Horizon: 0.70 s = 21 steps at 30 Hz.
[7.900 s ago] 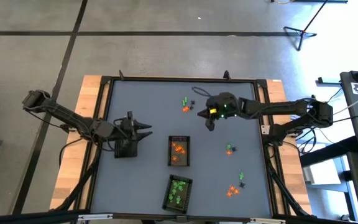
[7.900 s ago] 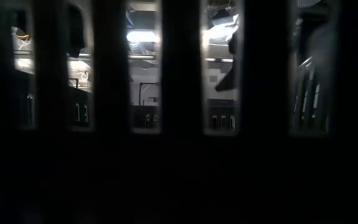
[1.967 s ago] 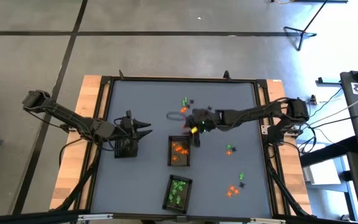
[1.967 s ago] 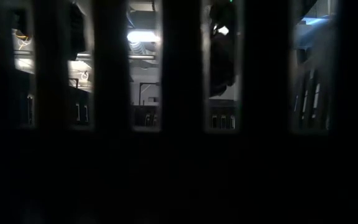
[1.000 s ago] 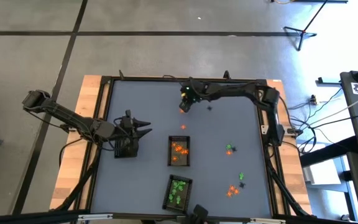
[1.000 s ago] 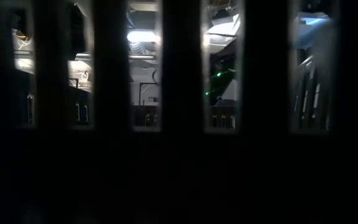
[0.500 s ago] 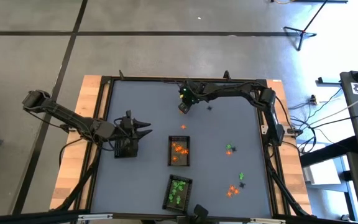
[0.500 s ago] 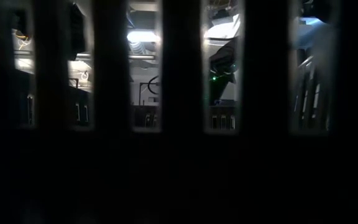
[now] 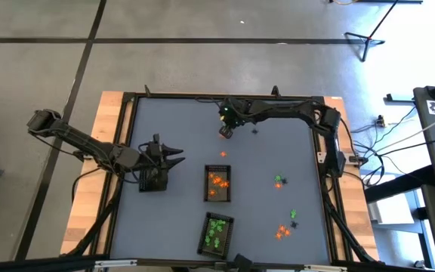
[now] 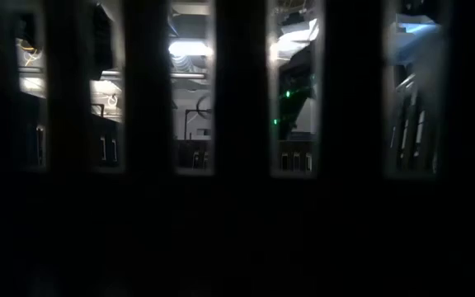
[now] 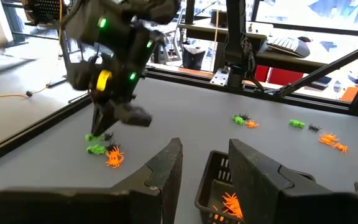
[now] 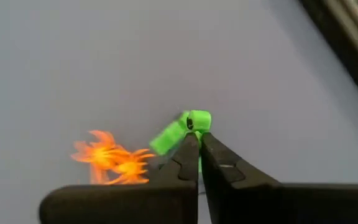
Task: Sort Halloween decoration
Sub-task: Put the green toy skeleton into the bottom black basket
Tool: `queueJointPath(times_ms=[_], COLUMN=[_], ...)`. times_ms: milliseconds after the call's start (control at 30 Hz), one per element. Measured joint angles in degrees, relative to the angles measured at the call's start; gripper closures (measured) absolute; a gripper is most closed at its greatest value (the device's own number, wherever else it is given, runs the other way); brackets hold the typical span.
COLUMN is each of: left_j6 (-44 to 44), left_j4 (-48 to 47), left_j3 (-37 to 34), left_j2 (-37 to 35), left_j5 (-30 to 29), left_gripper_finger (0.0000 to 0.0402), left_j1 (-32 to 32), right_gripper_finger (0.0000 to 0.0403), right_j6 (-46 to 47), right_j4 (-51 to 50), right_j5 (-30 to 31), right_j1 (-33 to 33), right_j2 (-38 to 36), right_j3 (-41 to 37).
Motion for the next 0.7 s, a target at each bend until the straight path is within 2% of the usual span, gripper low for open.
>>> queueJointPath(times_ms=[267, 700], left_j6=[-0.14, -1.24], left_j4=[-0.01, -0.01], left_j3=[-0.01, -0.01], left_j2=[0.00, 0.00], left_j5=[0.03, 0.03], left_gripper_finger=[0.0278, 0.0278], left_j1=[-0.21, -0.56], right_gripper_finger=[0.0401, 0.0402], right_j6=[-0.37, 1.56], right_j4=[-4.59, -6.52], right_j5=[2.00, -8.07], right_j1=[6.25, 28.07], right_j2=[-6.57, -11.98], right_j3=[0.11, 0.22])
